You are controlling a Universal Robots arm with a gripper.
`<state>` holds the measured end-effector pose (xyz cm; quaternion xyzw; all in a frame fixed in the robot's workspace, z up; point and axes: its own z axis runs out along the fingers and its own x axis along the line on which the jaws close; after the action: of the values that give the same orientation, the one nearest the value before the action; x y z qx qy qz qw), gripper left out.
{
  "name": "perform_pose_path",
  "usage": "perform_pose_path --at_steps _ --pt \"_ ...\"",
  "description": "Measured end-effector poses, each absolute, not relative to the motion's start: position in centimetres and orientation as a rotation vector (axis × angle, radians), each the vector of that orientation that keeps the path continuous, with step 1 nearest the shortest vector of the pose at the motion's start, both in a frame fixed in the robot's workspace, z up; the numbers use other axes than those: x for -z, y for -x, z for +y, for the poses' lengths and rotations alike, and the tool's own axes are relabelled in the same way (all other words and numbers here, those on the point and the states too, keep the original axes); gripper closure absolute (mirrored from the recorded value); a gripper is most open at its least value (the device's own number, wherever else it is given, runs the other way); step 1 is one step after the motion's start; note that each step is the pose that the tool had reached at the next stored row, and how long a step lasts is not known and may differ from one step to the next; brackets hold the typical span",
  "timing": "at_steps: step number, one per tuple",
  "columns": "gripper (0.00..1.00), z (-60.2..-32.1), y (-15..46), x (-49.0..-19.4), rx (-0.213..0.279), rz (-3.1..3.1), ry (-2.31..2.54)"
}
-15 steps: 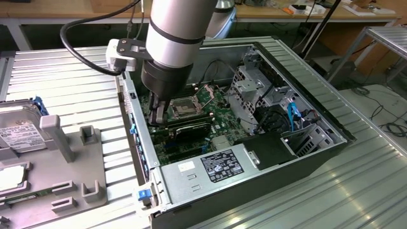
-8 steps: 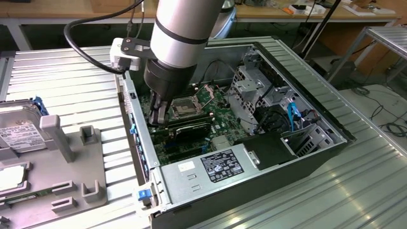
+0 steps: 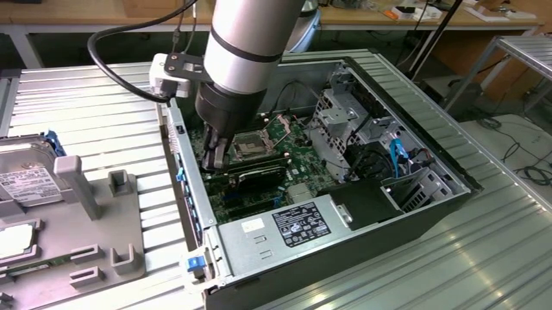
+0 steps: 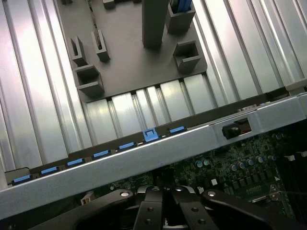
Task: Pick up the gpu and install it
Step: 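Press down on the gpu until it lock into place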
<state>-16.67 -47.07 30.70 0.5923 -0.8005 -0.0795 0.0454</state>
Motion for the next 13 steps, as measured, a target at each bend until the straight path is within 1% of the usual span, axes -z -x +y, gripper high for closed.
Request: perform_pose_path --at_steps 7,11,13 --pt "0.89 -46.6 16.7 -30.6 0.257 -2.453 -1.807" --pt "0.89 -46.0 16.7 -30.4 0.309 -2.465 -1.823" --pt "0.89 -46.0 16.6 -30.5 0.309 -2.465 -1.823"
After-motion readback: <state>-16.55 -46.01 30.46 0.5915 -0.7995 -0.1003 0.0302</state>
